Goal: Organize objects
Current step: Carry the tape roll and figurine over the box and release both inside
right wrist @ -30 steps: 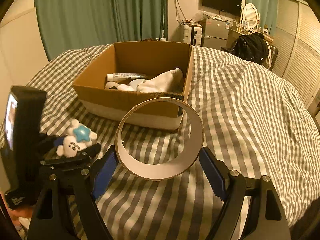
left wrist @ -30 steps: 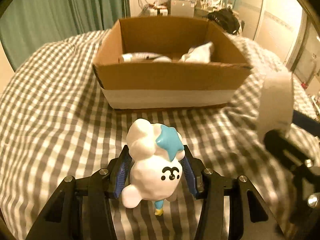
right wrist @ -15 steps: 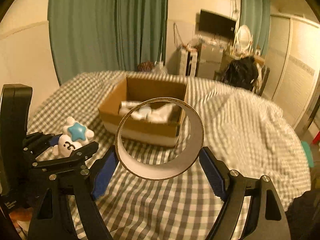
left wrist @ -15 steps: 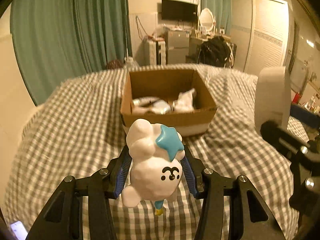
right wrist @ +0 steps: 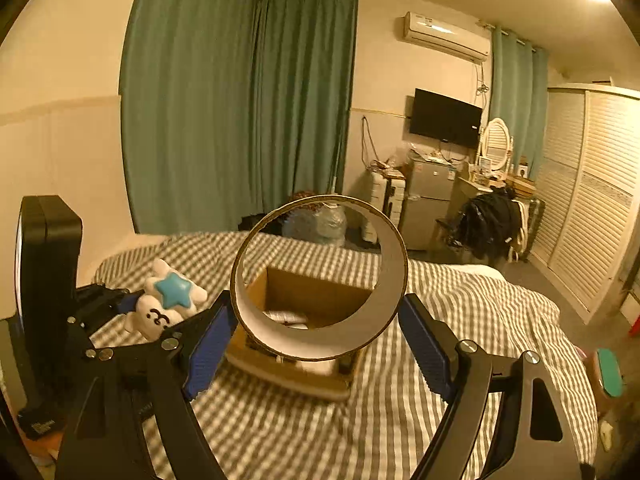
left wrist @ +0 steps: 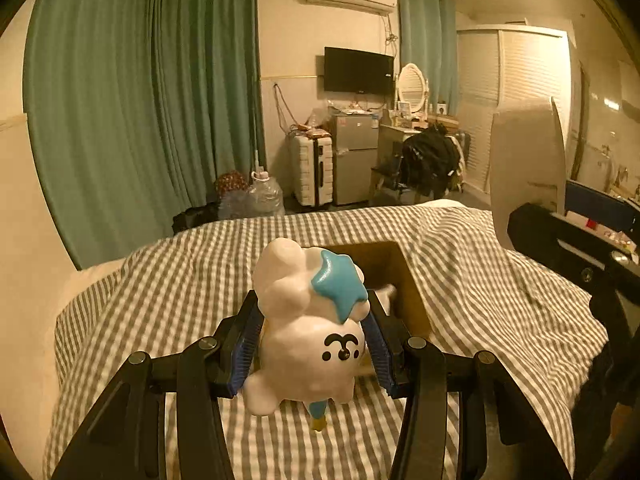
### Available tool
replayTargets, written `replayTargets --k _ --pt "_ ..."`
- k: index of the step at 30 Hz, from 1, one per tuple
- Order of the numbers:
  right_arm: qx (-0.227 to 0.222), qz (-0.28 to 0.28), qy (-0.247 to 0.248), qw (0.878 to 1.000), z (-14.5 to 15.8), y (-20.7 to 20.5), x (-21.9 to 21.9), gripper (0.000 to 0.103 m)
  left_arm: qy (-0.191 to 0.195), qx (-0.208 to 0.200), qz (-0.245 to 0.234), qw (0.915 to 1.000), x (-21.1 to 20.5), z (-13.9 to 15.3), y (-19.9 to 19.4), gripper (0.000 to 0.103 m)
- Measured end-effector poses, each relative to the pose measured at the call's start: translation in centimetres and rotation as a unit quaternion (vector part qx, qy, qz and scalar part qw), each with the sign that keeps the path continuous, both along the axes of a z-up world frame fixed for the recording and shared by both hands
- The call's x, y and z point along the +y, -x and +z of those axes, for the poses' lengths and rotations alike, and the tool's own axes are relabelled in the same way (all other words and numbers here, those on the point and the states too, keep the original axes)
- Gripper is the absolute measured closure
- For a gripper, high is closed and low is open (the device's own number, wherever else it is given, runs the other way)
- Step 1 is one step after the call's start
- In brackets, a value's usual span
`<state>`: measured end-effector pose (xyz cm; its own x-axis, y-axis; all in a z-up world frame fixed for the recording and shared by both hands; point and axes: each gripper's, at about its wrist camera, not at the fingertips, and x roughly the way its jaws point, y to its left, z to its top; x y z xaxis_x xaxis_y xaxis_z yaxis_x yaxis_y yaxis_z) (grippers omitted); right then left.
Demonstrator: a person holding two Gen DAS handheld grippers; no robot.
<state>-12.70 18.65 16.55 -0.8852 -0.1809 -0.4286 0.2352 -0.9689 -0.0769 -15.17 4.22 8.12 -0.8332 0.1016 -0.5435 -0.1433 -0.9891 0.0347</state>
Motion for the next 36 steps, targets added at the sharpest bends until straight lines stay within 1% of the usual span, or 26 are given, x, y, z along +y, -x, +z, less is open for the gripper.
replayTargets --k 4,8,13,14,18,22,26,29,32,34,36 --pt "-0.001 0.001 0.004 1.000 0.2 4.0 -0.3 0.022 0.002 -0.005 0.000 1.0000 0.2 -0.2 3.8 0.052" --pt "-0.016 -0.001 0.021 1.000 -0.8 8.6 0.0 0.022 0.008 -0.015 -0.002 0.9998 0.6 -1.6 7.9 0.052" --pt "-0.047 -0.005 0.036 0.998 -3.7 14.5 0.5 0.022 0.006 -0.039 -0.008 0.9992 0.9 -4.9 12.8 0.052" --pt "-0.054 -0.007 0.037 0.998 -4.5 15.6 0.5 0.022 0.013 -0.049 -0.012 0.9987 1.0 -5.9 14.2 0.052" --pt "-0.091 -0.012 0.036 0.995 -7.9 19.8 1.0 0.022 0.038 -0.073 -0.022 0.9964 1.8 -9.4 17.6 0.052" --pt "-0.121 -0.011 0.025 0.992 -11.3 22.4 1.5 0.022 0.028 -0.098 -0.035 0.9942 1.5 -12.1 19.4 0.052" --pt "-0.151 -0.007 0.002 0.988 -14.4 24.6 1.1 0.022 0.036 -0.116 -0.050 0.9913 1.6 -14.4 19.8 0.052" --pt "-0.170 -0.002 -0.003 0.985 -16.3 25.2 1.0 0.022 0.048 -0.114 -0.057 0.9906 1.8 -15.2 19.2 0.052" --pt "-0.186 -0.001 0.003 0.982 -17.1 25.6 1.6 0.022 0.057 -0.111 -0.067 0.9899 2.4 -15.7 18.9 0.052" --pt "-0.192 -0.006 0.009 0.981 -17.7 25.8 1.8 0.021 0.056 -0.108 -0.069 0.9902 2.6 -15.6 18.6 0.052" --pt "-0.201 -0.006 0.025 0.979 -17.8 25.7 2.1 0.021 0.048 -0.106 -0.068 0.9908 2.3 -15.3 18.5 0.051"
